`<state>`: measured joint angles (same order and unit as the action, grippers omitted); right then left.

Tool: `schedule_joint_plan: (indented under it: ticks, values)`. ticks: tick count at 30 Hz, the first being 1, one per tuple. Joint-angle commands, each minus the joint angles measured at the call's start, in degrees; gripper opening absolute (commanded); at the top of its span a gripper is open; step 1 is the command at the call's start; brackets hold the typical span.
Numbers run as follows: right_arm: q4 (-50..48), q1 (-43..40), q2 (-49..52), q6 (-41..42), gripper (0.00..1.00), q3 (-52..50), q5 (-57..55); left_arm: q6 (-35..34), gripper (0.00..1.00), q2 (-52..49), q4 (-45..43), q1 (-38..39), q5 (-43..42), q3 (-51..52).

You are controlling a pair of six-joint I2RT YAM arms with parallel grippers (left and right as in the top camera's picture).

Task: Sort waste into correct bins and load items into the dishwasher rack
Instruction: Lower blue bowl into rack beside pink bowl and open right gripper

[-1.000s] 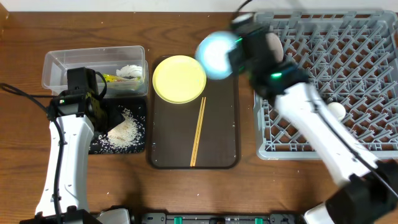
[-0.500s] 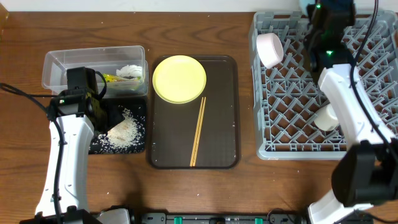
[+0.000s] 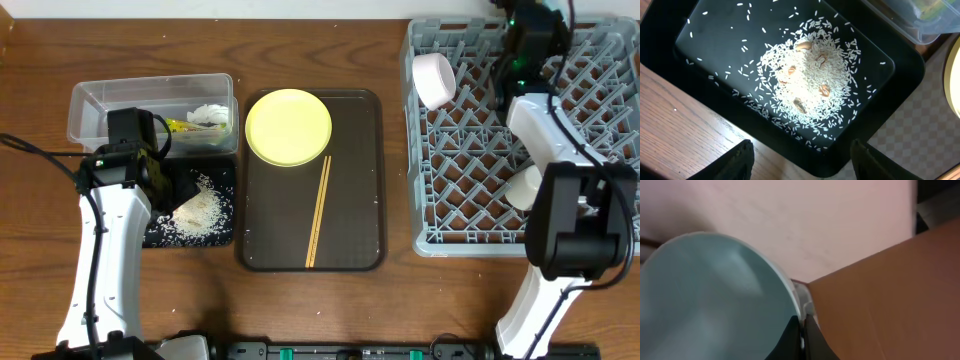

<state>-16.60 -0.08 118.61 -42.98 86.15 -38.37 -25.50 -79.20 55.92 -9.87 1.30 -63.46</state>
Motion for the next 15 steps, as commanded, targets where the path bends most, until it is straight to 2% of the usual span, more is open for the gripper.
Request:
schedule_joint_plan:
  ticks: [1,15]
  values:
    - [0.8,0.6,1.2,-0.8,0.01,0.3,-0.8,-0.2,0.65,0.1,0.2,-0.2,0.7,-0.4]
    - [14.0,4.9,1.5,7.9,0.01,0.3,-3.7,-0.1,0.65,0.1,0.2,-0.2,0.7,-0.4]
